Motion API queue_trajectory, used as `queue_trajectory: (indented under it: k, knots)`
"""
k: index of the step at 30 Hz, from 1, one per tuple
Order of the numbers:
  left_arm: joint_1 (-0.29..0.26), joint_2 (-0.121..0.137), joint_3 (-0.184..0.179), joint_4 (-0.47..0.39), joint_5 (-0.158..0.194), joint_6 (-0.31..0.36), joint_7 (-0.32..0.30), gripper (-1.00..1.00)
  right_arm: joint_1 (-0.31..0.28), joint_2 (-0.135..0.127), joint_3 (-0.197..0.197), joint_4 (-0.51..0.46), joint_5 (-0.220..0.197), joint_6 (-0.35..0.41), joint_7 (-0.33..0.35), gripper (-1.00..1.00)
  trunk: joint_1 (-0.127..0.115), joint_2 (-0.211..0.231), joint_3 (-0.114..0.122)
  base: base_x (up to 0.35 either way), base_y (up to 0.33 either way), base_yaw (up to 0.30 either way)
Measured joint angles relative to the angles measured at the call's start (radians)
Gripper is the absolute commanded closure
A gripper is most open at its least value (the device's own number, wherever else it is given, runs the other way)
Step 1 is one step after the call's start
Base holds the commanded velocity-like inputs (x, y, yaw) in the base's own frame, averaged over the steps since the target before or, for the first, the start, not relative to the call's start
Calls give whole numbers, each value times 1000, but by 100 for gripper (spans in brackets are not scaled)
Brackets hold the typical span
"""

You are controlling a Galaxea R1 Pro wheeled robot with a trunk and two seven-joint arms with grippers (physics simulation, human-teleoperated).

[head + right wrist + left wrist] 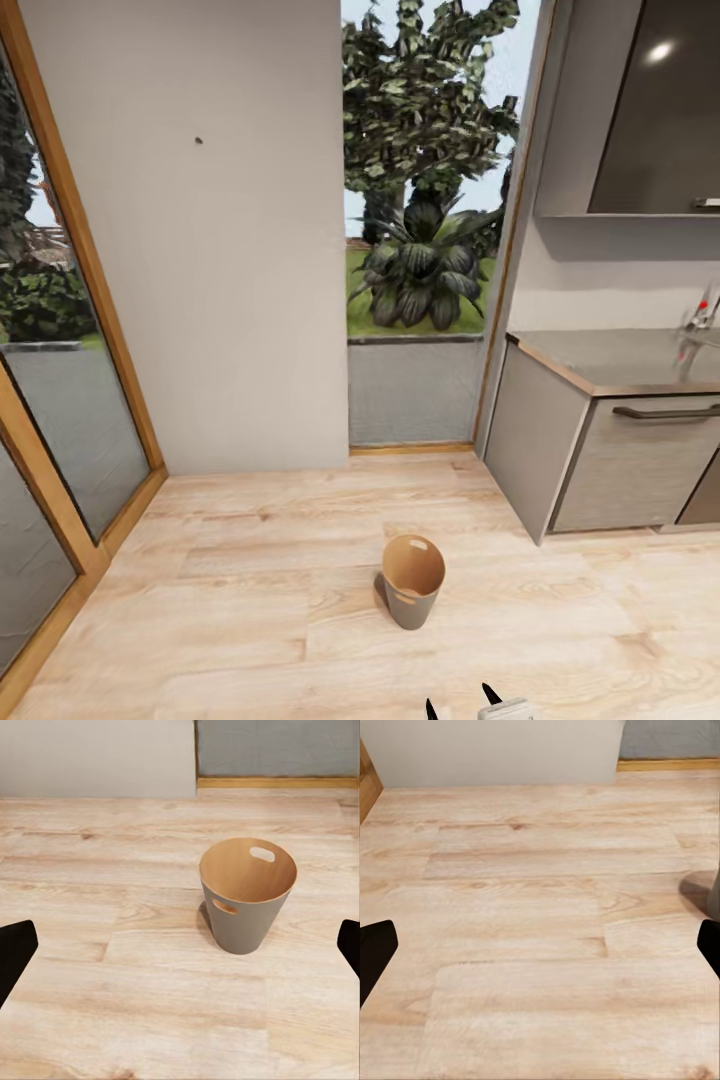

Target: Put the three can of soda from the living room inside the tash can in the kitchen.

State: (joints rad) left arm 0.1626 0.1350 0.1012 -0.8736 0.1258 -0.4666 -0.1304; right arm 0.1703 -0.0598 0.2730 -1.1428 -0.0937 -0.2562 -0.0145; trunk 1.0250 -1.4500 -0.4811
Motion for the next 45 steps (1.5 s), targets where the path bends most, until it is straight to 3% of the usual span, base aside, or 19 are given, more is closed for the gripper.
queue_trajectory:
  k: [27,38,39,40,42,45]
  knots:
    - [0,-1,0,-1,1,0,0,-100,0,0,-5,0,-1,0,-1,-100,0,0,0,324,0,0]
    - [1,-1,0,1,2,0,0,-100,-4,-5,-18,-14,-8,13,2,-100,0,0,0,78,0,0]
    - [1,-1,0,1,2,0,-1,-100,-6,-5,-20,-18,-9,23,3,-100,0,0,0,7,0,0]
    - [1,-1,0,-3,3,0,-1,-100,-22,-5,-42,-55,-11,135,4,-100,0,0,0,5,0,0]
    - [1,-1,0,-5,4,-1,-1,-100,-54,-4,-71,-96,-12,276,7,-100,0,0,0,3,0,0]
    - [1,-2,0,-7,5,-1,-1,-100,-106,-3,-105,-141,-16,411,9,-100,0,0,0,2,0,0]
